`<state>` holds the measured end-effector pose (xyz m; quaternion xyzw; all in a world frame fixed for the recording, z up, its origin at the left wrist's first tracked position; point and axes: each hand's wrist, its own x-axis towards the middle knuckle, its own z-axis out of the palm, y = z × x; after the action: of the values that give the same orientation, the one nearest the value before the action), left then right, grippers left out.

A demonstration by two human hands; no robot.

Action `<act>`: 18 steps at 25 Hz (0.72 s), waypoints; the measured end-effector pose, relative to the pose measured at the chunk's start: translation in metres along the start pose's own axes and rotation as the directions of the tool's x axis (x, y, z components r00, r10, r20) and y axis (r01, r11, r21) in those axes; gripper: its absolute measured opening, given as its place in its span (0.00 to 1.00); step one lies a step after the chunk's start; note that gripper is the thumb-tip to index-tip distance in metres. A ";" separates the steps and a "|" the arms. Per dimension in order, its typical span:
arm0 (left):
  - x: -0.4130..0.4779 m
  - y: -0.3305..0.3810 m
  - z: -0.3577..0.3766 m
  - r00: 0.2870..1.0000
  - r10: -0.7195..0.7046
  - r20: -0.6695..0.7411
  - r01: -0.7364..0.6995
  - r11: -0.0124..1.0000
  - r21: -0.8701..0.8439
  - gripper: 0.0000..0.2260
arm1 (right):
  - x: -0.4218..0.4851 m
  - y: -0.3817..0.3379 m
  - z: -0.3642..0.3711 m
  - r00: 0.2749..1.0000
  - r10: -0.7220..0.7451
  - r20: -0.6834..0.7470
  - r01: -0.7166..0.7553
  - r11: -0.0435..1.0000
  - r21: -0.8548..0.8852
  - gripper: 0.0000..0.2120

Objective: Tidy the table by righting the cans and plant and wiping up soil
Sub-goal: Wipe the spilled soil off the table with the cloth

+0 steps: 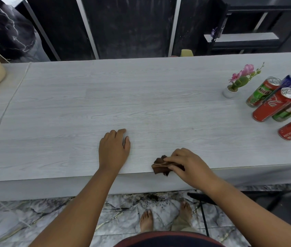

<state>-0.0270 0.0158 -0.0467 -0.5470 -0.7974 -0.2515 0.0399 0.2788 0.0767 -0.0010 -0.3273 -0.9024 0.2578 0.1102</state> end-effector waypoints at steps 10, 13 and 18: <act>0.001 0.002 -0.002 1.000 -0.003 0.014 0.002 1.000 0.027 0.15 | 0.062 0.002 -0.029 0.979 0.150 -0.140 -0.120 0.972 0.200 0.13; 0.001 0.003 -0.003 1.000 -0.004 0.014 0.004 1.000 0.012 0.15 | 0.094 0.004 -0.016 0.972 0.193 -0.137 -0.182 0.979 0.087 0.15; 0.001 0.001 -0.002 1.000 -0.001 0.018 0.000 1.000 0.016 0.15 | 0.047 -0.006 0.002 0.996 0.038 -0.084 -0.038 0.999 0.003 0.17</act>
<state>-0.0267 0.0160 -0.0440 -0.5488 -0.7999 -0.2399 0.0370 0.2385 0.1023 0.0020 -0.3550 -0.8904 0.2464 0.1433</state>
